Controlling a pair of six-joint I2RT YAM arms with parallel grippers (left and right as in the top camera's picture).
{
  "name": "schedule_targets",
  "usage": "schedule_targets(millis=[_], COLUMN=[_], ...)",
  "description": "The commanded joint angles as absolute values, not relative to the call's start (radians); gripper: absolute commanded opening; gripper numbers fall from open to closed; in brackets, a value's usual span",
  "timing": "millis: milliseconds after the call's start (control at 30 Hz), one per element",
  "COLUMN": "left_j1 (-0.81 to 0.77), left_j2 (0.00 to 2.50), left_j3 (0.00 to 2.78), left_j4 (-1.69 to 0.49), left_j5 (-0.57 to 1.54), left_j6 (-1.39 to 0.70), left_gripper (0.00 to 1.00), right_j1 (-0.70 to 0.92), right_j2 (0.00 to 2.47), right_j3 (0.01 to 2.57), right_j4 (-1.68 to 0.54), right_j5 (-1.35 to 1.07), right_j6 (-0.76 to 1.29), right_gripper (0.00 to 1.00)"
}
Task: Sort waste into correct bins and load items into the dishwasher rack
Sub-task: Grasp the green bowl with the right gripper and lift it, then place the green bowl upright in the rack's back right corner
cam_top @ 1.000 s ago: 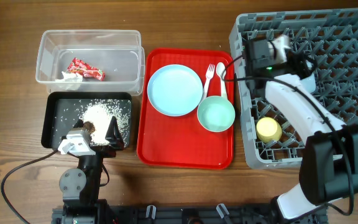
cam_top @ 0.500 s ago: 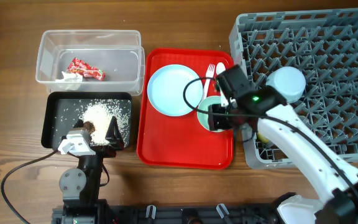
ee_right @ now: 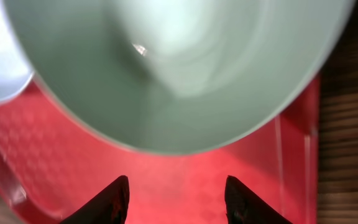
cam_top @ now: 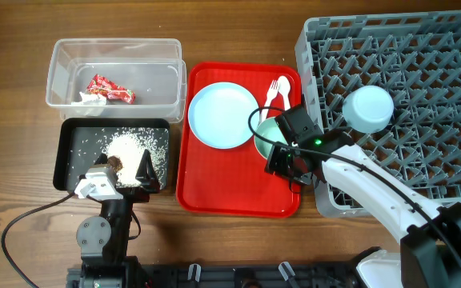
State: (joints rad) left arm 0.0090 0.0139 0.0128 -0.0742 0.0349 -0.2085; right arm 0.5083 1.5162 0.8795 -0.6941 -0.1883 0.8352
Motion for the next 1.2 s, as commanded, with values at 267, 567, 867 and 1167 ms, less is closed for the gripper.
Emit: schedule_targets(millis=[267,567,867,1167], left_j1=[0.017,0.017,0.017,0.017], left_j2=[0.007,0.007,0.007,0.007], left_j3=[0.006,0.006,0.006,0.006], left_j4=[-0.075,-0.075,-0.075,-0.075], left_j5=[0.036,0.036,0.036,0.036], left_j6=[-0.217,-0.217,-0.217,-0.217], left_gripper=[1.0,1.0,1.0,1.0], right_j1=[0.522,0.522,0.522,0.296], right_j2=[1.573,1.523,1.103,1.042], right_j3=[0.876,0.877,0.996,0.995], right_j4=[-0.719,-0.77,-0.752,-0.52], right_j5=[0.052,0.107,0.369,1.417], right_j6=[1.156,1.073,0.522,0.112], right_gripper=[0.5,0.04,0.04,0.04])
